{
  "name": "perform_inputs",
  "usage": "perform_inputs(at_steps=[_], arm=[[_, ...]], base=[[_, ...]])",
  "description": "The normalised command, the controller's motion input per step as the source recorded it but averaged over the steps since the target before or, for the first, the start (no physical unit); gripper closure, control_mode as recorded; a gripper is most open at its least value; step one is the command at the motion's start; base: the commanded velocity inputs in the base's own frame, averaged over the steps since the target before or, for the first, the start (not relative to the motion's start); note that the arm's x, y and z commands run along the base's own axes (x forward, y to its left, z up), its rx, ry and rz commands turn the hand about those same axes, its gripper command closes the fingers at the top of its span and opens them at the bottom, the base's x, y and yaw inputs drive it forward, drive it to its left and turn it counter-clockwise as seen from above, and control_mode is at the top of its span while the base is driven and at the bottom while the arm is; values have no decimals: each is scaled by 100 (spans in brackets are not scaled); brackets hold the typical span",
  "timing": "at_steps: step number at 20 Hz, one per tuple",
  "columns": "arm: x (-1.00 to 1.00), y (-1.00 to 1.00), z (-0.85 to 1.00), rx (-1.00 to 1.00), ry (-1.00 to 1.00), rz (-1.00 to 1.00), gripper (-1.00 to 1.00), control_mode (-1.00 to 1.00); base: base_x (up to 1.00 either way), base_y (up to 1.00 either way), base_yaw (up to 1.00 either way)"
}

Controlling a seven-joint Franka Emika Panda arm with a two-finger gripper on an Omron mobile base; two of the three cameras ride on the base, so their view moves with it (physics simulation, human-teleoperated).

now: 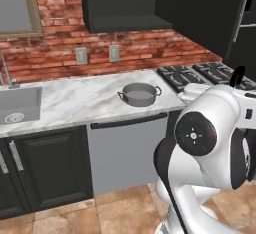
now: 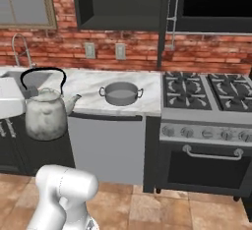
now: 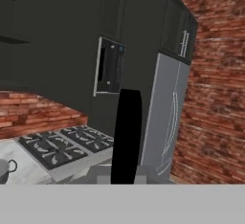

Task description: Pick the kettle from the cabinet and place it on a stove burner. Then pick the pot from the counter and place it on another stove burner. Finally, turn both burners on.

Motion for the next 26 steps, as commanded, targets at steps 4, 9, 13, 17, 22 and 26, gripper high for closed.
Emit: perform_inputs(at_steps=[4, 9, 13, 17, 22, 26], arm=[[0, 0, 0, 0, 0, 0, 100, 100], [0, 0, 0, 0, 0, 0, 100, 100], [0, 0, 0, 0, 0, 0, 100, 100], [0, 0, 0, 0, 0, 0, 100, 100], [0, 0, 0, 0, 0, 0, 100, 100], [0, 0, 0, 0, 0, 0, 100, 100]], base=[[-16, -36, 0], [-6, -40, 0], [-12, -43, 0], [-15, -46, 0], [-11, -49, 0], [-7, -50, 0]])
